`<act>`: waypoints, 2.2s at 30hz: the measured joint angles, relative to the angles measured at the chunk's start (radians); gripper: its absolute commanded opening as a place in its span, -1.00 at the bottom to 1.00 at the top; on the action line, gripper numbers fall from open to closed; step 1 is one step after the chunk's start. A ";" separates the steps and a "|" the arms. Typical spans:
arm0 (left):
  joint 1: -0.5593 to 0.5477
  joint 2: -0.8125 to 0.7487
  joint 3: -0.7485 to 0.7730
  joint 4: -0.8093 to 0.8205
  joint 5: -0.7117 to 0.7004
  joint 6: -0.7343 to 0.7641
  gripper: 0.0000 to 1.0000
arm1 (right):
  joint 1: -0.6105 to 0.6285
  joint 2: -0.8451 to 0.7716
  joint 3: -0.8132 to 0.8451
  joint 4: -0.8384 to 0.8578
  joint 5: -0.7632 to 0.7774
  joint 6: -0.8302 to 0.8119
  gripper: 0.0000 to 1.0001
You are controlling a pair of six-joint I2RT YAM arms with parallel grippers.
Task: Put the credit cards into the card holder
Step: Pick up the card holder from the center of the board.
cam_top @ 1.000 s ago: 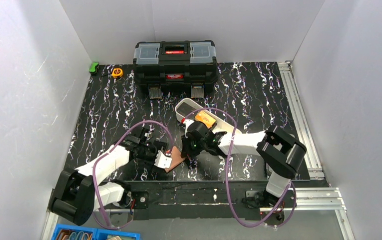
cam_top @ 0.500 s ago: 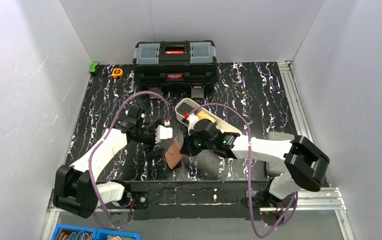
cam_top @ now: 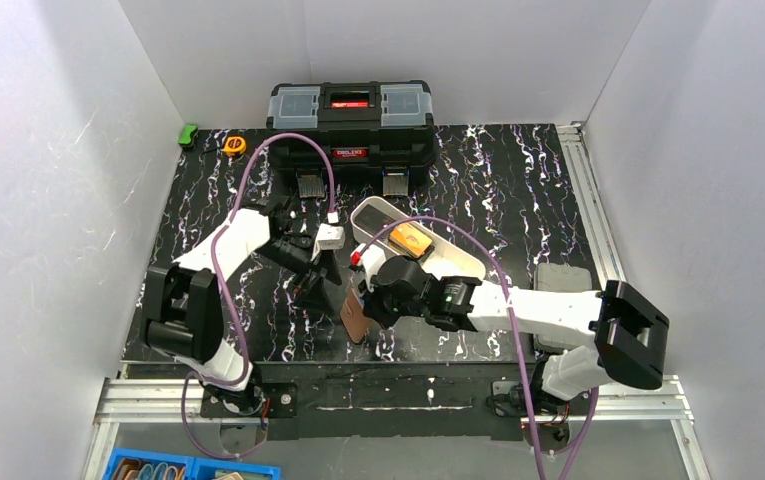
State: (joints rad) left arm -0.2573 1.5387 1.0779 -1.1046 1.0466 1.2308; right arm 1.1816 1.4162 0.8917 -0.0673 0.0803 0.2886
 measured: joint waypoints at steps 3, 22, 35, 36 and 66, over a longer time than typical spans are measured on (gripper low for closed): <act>0.000 0.048 0.032 -0.032 0.015 0.071 0.99 | 0.024 0.013 0.034 -0.035 0.031 -0.049 -0.97; 0.033 0.121 0.068 -0.036 0.043 0.180 0.64 | 0.121 0.056 0.201 -0.129 0.152 -0.260 -0.97; 0.033 0.157 0.210 -0.391 0.140 0.486 0.37 | 0.123 0.061 0.264 -0.133 0.213 -0.331 -0.97; 0.033 0.154 0.210 -0.391 0.140 0.494 0.34 | 0.124 0.061 0.266 -0.131 0.217 -0.333 -0.97; 0.051 -0.082 0.340 -0.393 0.149 0.343 -1.00 | 0.083 -0.253 0.208 -0.119 0.217 -0.239 0.47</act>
State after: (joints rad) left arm -0.2058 1.4570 1.4181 -1.4971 1.1954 1.5742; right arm 1.2648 1.1633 1.1000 -0.1864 0.2970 0.0498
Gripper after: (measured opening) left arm 0.087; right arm 0.729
